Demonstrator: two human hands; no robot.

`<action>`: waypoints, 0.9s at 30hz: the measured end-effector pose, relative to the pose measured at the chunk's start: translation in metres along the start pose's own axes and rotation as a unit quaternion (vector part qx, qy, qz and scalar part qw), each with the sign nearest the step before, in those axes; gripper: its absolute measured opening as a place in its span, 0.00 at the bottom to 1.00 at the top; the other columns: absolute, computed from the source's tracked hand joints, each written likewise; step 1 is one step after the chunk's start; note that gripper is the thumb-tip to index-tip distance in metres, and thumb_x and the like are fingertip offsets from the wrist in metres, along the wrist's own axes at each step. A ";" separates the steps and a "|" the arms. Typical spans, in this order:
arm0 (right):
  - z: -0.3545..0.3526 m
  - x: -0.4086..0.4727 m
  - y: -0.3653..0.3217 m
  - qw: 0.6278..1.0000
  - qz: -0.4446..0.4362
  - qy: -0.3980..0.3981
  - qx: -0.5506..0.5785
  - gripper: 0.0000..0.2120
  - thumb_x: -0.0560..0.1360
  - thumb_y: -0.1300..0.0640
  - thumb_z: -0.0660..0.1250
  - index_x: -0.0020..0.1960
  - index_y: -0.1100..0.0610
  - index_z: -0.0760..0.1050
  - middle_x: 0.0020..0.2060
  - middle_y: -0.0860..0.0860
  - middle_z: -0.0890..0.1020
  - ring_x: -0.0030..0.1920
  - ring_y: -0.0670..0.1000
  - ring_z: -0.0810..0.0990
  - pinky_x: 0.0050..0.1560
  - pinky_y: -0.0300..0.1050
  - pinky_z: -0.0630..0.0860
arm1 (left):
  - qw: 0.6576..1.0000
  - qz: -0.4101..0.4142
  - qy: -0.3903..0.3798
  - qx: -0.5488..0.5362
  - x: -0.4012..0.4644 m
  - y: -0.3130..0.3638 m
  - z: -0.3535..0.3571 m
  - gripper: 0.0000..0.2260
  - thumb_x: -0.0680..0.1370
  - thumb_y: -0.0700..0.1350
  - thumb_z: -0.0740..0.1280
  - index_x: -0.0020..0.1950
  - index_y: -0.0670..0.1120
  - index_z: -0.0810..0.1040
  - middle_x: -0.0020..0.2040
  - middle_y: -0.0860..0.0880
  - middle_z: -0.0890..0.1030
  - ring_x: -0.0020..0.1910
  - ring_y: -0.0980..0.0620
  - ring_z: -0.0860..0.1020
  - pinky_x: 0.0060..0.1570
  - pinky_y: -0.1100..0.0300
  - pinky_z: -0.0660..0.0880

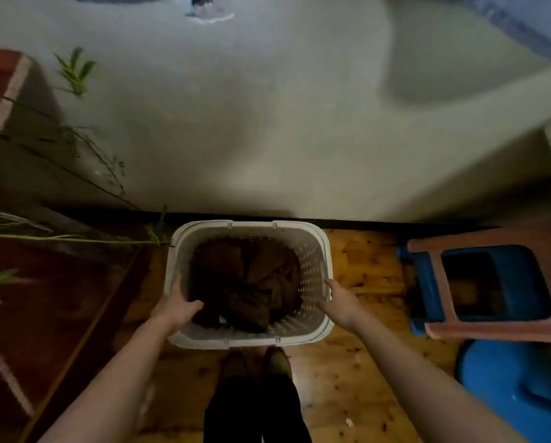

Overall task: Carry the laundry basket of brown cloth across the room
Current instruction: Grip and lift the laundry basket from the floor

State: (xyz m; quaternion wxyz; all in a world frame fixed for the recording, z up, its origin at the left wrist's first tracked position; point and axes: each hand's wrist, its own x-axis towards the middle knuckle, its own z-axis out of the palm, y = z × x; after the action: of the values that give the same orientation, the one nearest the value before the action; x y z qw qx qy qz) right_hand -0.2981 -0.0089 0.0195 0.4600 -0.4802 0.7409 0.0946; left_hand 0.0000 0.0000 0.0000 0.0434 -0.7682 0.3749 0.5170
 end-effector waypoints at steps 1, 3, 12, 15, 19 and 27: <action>0.006 0.015 0.004 1.000 -0.006 0.003 -0.012 0.28 0.76 0.54 0.63 0.74 0.54 0.60 0.65 0.59 0.76 0.63 0.61 0.75 0.55 0.46 0.72 | 1.000 0.002 0.013 -0.005 0.015 -0.007 0.005 0.39 0.77 0.44 0.67 0.81 0.49 0.45 0.77 0.38 0.62 0.72 0.36 0.67 0.68 0.47 0.68; 0.014 0.048 0.014 0.999 -0.011 0.005 -0.049 0.28 0.76 0.54 0.62 0.74 0.56 0.59 0.67 0.60 0.74 0.63 0.63 0.74 0.56 0.48 0.72 | 0.999 -0.024 0.043 -0.002 0.045 -0.021 0.012 0.41 0.77 0.45 0.68 0.81 0.49 0.43 0.79 0.39 0.58 0.76 0.36 0.62 0.71 0.46 0.63; 0.032 0.140 0.029 0.995 0.068 0.050 0.051 0.46 0.74 0.54 0.68 0.78 0.53 0.38 0.74 0.62 0.61 0.71 0.66 0.64 0.70 0.58 0.65 | 0.985 -0.056 0.147 -0.064 0.108 -0.027 0.030 0.42 0.77 0.44 0.67 0.81 0.50 0.40 0.79 0.39 0.57 0.76 0.35 0.60 0.73 0.44 0.61; 0.038 0.152 0.031 0.987 0.101 0.095 0.078 0.38 0.75 0.56 0.66 0.77 0.57 0.47 0.70 0.64 0.68 0.66 0.66 0.71 0.65 0.59 0.70 | 0.983 -0.051 0.167 -0.058 0.123 -0.030 0.026 0.36 0.78 0.43 0.65 0.80 0.46 0.48 0.76 0.36 0.63 0.73 0.33 0.65 0.70 0.40 0.65; 0.042 0.164 0.036 0.973 0.150 0.109 0.140 0.23 0.75 0.58 0.66 0.66 0.65 0.64 0.61 0.65 0.76 0.58 0.63 0.77 0.55 0.55 0.75 | 0.980 -0.081 0.173 -0.054 0.137 -0.034 0.022 0.28 0.79 0.44 0.64 0.76 0.41 0.58 0.72 0.35 0.68 0.70 0.33 0.69 0.67 0.39 0.69; 0.036 0.182 0.040 0.958 0.171 0.078 0.216 0.07 0.76 0.64 0.63 0.42 0.67 0.73 0.31 0.60 0.76 0.26 0.56 0.74 0.33 0.50 0.75 | 0.973 -0.086 0.186 -0.102 0.150 -0.041 0.020 0.21 0.79 0.44 0.63 0.70 0.38 0.66 0.63 0.34 0.77 0.52 0.36 0.80 0.52 0.46 0.77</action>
State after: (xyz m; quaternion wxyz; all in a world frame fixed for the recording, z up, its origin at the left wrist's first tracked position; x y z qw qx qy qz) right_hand -0.3304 -0.0809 -0.1536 0.4701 -0.2415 0.8484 -0.0279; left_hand 0.0381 -0.0414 -0.1462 -0.0619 -0.8807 0.2542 0.3949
